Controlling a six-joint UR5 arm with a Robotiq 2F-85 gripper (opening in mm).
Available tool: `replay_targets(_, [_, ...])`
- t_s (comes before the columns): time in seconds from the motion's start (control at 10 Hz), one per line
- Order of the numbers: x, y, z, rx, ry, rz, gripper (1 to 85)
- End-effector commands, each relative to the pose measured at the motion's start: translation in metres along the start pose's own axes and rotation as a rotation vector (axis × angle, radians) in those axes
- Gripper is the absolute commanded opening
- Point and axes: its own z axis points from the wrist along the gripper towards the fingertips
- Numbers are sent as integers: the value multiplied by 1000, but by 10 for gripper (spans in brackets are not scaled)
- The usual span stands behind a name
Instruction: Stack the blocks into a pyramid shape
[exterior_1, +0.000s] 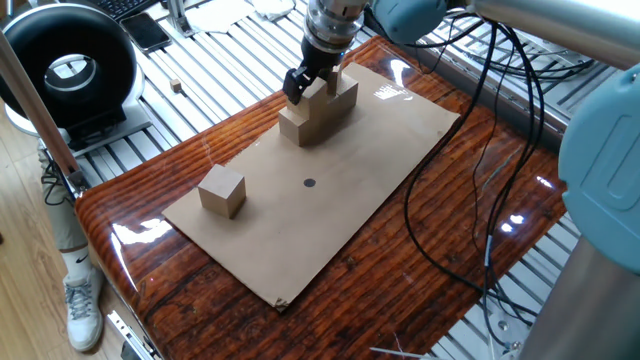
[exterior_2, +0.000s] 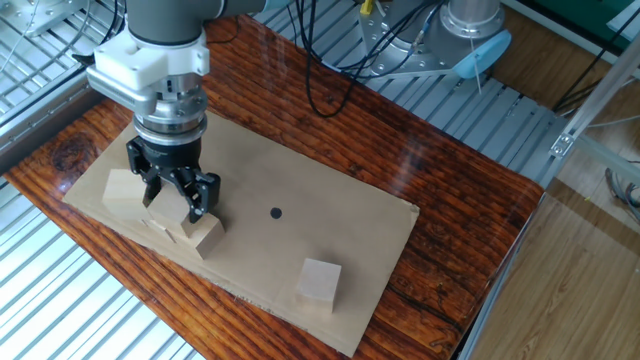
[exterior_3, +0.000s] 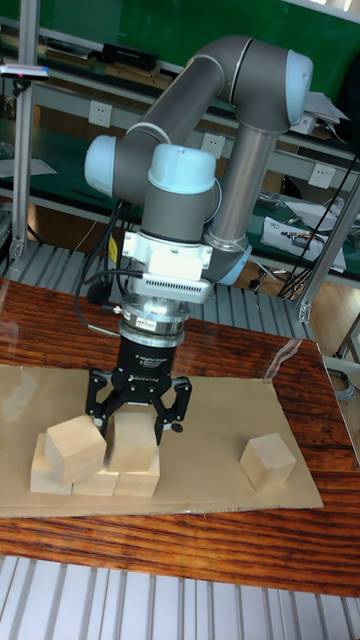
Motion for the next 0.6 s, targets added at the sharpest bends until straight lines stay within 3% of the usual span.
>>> replay_targets(0.0, [5,-1,-5,-3,12,7,717])
replay_targets(0.3, [23,1,-19,-3,58,22,713])
replay_targets(0.5, [39,5,-32,-2,94,13,597])
